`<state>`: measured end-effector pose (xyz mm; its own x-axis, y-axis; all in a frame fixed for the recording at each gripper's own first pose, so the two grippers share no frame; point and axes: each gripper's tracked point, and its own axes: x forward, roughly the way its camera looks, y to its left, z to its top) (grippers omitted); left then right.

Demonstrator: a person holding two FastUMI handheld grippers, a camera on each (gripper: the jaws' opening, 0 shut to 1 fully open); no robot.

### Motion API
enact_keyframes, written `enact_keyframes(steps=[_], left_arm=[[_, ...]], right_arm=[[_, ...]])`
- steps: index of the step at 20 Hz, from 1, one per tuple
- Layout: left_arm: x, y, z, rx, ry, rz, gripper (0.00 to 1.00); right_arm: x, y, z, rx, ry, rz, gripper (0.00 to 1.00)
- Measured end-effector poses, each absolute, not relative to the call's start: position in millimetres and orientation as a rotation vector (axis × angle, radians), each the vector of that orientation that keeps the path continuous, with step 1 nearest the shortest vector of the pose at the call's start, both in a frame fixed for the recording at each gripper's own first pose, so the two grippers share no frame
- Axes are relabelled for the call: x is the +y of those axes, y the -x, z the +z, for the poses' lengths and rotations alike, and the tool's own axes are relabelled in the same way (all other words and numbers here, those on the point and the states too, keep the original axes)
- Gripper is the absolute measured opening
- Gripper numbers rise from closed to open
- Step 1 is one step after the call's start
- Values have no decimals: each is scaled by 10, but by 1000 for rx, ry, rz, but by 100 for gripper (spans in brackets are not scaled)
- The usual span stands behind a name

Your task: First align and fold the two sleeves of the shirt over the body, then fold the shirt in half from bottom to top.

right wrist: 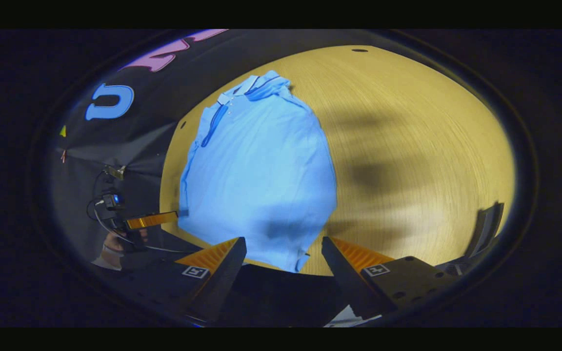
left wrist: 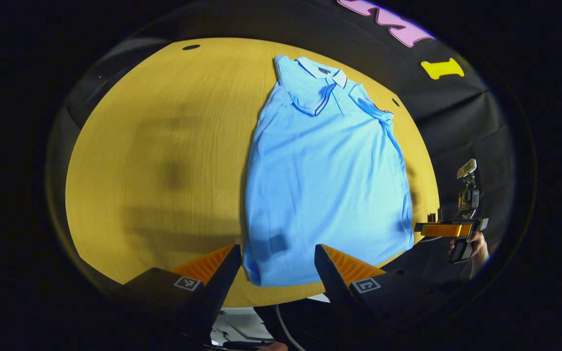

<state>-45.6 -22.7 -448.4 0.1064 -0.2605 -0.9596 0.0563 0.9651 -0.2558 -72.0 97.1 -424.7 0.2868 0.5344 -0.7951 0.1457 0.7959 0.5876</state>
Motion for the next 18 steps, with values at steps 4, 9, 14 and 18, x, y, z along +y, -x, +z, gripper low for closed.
enact_keyframes(steps=[4, 9, 14, 18], left_arm=[[-295, 576, -4581, 1492, 195, -247, 96], [-281, 607, -4636, 1509, 173, -254, 93], [-176, 609, -4717, 1531, 172, -186, 89], [-333, 793, -4718, 1615, 378, -218, 15]], right_arm=[[1105, 805, -4316, 1298, -731, 252, 96], [1160, 757, -4391, 1284, -762, 203, 89], [1145, 850, -4527, 1295, -748, 180, 31], [1174, 807, -4541, 1283, -814, 190, 9]])
